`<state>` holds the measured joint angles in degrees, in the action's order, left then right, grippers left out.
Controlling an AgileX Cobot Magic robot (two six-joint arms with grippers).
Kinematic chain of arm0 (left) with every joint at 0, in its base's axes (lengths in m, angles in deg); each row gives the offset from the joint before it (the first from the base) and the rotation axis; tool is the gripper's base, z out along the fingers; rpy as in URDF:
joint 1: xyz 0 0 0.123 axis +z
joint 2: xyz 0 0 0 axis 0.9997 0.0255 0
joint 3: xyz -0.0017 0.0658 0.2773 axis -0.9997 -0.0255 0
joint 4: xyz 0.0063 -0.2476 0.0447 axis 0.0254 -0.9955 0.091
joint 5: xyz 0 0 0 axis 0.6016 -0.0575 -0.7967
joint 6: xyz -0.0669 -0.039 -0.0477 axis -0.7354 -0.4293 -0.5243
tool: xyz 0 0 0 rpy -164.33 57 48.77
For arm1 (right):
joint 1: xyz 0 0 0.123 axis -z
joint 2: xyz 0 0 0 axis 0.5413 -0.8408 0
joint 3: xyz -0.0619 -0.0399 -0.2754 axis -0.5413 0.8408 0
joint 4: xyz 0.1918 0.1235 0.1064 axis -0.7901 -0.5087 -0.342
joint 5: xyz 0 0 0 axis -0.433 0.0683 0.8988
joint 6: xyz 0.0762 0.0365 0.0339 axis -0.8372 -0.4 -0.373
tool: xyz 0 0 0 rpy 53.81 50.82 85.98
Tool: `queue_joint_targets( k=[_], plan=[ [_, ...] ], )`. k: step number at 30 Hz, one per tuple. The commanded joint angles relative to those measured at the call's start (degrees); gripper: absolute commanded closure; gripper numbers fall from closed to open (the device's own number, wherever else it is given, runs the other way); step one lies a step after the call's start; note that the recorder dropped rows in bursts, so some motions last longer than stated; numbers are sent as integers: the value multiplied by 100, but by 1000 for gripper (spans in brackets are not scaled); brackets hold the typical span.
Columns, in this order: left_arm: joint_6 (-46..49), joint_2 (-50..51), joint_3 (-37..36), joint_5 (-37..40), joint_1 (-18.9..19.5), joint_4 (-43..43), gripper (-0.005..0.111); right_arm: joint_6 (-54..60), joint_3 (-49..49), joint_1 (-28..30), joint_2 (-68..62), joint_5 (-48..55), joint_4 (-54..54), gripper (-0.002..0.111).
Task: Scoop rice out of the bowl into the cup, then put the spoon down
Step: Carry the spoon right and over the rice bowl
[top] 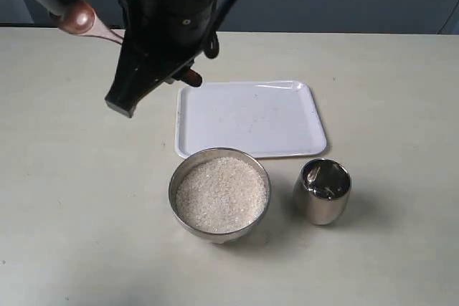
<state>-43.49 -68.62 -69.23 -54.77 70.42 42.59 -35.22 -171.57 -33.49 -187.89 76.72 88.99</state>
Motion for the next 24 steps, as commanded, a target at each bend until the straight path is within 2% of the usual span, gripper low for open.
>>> queue_joint_targets(
  k=[1,4,10,14,19,24],
  plan=[
    [-31,-25,14,-39,-26,-6,106,51,383,24,265,26,848,109],
    [-31,-25,14,-39,-26,-6,106,-375,616,91,639,26,1276,109],
    [-31,-25,14,-39,-26,-6,106,-454,1090,531,1640,26,652,109],
    [-31,-25,14,-39,-26,-6,106,-577,1696,718,2157,26,927,109],
    [-31,-25,14,-39,-26,-6,106,-2426,2258,970,2617,26,987,109],
    [-31,-25,14,-39,-26,-6,106,-2595,2461,1031,2758,26,239,109]
  ],
)
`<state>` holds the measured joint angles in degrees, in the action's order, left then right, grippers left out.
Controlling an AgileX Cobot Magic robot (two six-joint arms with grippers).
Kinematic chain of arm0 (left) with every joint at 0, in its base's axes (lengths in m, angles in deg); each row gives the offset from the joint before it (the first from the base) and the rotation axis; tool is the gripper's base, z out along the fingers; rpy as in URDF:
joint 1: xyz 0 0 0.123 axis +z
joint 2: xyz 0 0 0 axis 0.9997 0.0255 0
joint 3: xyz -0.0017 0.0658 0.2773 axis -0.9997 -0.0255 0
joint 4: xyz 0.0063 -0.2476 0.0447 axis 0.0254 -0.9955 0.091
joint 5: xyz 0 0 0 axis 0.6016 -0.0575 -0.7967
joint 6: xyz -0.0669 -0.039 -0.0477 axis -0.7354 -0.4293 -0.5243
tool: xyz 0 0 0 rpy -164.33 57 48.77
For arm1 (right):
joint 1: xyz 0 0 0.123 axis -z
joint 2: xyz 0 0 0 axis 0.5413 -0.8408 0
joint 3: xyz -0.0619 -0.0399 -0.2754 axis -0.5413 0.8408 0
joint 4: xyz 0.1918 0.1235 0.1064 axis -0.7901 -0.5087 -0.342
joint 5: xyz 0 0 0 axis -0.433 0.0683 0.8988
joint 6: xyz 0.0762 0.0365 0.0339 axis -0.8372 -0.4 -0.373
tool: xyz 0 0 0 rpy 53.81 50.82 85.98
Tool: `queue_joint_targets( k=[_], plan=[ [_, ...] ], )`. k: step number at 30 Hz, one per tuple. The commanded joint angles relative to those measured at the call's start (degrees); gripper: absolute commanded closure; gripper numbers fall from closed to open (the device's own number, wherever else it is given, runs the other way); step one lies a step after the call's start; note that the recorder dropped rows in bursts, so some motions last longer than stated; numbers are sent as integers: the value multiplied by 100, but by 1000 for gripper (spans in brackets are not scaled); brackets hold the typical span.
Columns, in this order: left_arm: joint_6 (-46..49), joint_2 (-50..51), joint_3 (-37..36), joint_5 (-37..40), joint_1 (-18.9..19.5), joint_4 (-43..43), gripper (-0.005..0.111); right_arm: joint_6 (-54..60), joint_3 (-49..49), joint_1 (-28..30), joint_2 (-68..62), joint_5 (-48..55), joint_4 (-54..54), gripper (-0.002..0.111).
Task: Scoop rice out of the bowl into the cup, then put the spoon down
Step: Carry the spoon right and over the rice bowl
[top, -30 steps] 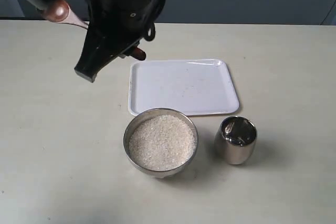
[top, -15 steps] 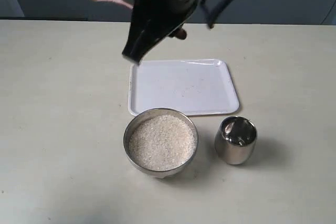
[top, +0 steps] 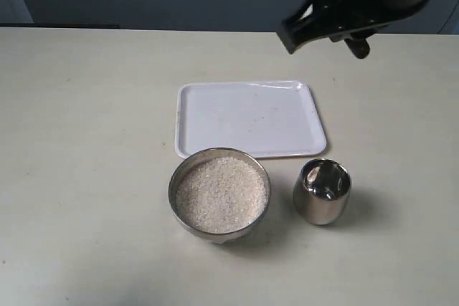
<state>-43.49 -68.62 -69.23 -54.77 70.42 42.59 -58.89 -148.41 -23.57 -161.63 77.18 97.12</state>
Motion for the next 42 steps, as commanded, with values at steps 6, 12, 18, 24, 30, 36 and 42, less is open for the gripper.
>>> queue_joint_targets(
  k=[6,12,18,24,30,36,42],
  plan=[
    [-31,-25,14,-39,-26,-6,106,50,437,38,142,-20,-1441,109],
    [-31,-25,14,-39,-26,-6,106,50,997,49,188,-20,-1412,109],
    [-31,-25,14,-39,-26,-6,106,1080,1440,171,259,-20,-2677,109],
    [-31,-25,14,-39,-26,-6,106,2409,2119,-38,452,-20,-2572,109],
    [-31,-25,14,-39,-26,16,106,2448,2557,-460,452,-20,693,109],
    [-31,-25,14,-39,-26,16,106,2523,2557,-995,68,-20,2296,109],
    [-31,-25,14,-39,-26,-7,106,3384,2557,-1298,-590,-20,2212,109]
  ],
)
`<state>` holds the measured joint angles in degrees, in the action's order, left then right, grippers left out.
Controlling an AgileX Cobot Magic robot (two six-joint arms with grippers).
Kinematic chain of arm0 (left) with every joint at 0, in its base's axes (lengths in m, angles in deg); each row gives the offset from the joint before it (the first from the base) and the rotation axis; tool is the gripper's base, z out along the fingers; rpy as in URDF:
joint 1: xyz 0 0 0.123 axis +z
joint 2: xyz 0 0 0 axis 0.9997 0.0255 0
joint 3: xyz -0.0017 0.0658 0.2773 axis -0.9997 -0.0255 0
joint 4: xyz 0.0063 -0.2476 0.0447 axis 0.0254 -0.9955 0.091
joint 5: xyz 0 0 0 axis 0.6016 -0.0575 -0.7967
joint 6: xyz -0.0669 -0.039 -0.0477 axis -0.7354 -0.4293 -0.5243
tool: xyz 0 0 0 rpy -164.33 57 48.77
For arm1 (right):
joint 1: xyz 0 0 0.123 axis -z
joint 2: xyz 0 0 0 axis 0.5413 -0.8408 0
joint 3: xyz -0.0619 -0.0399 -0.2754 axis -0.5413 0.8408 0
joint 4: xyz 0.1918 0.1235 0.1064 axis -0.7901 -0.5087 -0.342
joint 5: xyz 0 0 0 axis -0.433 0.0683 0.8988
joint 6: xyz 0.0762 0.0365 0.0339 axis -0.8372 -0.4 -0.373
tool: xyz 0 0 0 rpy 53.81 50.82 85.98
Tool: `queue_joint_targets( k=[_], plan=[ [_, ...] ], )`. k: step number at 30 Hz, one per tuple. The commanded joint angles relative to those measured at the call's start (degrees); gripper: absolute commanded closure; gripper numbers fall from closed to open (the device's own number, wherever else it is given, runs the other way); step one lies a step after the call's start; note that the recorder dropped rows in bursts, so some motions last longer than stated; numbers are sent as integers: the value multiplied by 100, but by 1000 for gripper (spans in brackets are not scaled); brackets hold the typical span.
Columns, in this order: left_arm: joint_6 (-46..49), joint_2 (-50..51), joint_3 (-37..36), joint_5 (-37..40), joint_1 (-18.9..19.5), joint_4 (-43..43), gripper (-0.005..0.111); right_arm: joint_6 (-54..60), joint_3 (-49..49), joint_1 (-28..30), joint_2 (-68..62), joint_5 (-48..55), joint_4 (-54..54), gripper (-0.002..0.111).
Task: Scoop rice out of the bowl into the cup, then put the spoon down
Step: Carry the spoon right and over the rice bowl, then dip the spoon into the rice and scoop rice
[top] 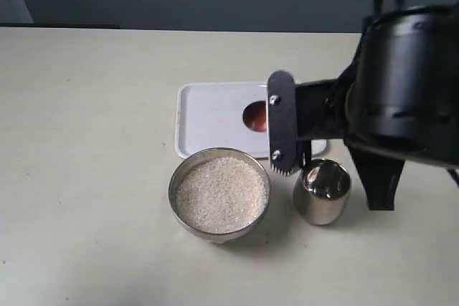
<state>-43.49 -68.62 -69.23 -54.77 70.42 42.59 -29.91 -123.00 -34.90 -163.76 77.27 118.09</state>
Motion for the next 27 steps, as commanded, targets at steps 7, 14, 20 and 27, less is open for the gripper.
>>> queue_joint_targets(
  k=[7,14,20,27],
  plan=[
    [-31,-25,14,-39,-26,-7,106,113,6,-208,-823,-28,735,109],
    [-31,-25,14,-39,-26,-7,106,59,6,-545,-1154,-28,1033,109],
    [-31,-25,14,-39,-26,-7,106,59,-7,-604,-1323,-46,1033,109],
    [-31,-25,14,-39,-26,-7,106,59,-241,-604,-1525,-357,1059,109]
  ],
)
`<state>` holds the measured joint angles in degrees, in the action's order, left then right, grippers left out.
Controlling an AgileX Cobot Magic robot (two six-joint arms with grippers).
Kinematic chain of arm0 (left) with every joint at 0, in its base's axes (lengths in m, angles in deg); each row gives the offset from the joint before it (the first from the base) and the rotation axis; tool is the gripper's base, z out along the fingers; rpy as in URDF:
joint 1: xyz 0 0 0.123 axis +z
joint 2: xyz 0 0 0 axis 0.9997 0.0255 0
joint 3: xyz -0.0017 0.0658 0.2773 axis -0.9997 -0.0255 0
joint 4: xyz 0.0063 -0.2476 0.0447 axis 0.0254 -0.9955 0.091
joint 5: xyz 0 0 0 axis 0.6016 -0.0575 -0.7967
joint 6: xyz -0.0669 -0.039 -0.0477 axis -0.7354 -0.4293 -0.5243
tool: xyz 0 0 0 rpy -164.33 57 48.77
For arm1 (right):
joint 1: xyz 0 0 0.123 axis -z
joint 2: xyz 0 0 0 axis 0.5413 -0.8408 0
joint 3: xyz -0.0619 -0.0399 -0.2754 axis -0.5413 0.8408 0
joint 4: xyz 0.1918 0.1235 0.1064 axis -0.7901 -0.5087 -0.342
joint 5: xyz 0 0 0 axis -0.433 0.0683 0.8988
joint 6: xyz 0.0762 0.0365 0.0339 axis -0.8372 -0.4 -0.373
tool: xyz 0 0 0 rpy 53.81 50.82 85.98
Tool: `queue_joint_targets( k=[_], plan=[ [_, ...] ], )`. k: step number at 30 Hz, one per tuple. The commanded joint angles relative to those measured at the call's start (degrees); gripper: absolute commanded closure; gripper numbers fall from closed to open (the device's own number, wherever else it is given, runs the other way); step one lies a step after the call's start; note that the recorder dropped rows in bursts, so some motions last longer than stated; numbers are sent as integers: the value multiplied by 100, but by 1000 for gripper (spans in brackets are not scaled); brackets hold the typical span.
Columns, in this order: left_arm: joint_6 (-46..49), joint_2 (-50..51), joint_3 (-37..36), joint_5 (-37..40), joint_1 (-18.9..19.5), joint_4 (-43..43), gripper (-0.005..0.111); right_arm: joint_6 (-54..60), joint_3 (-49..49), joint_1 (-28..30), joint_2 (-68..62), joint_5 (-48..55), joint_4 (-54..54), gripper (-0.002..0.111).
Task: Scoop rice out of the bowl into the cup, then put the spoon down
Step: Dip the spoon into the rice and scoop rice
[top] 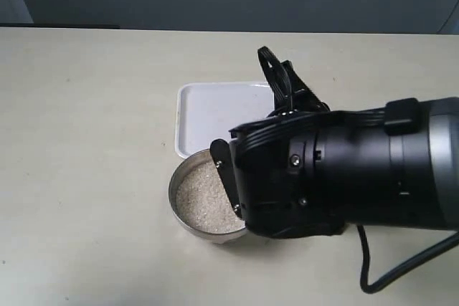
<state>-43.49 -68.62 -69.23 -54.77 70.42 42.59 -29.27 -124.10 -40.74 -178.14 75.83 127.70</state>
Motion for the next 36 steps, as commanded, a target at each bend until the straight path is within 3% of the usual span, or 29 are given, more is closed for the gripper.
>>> queue_joint_targets(
  k=[1,36],
  plan=[
    [-31,-25,14,-39,-26,-7,106,-4,-145,-20,-116,-246,124,109],
    [-31,-25,14,-39,-26,-7,106,20,-145,-20,-541,-930,60,109]
  ],
)
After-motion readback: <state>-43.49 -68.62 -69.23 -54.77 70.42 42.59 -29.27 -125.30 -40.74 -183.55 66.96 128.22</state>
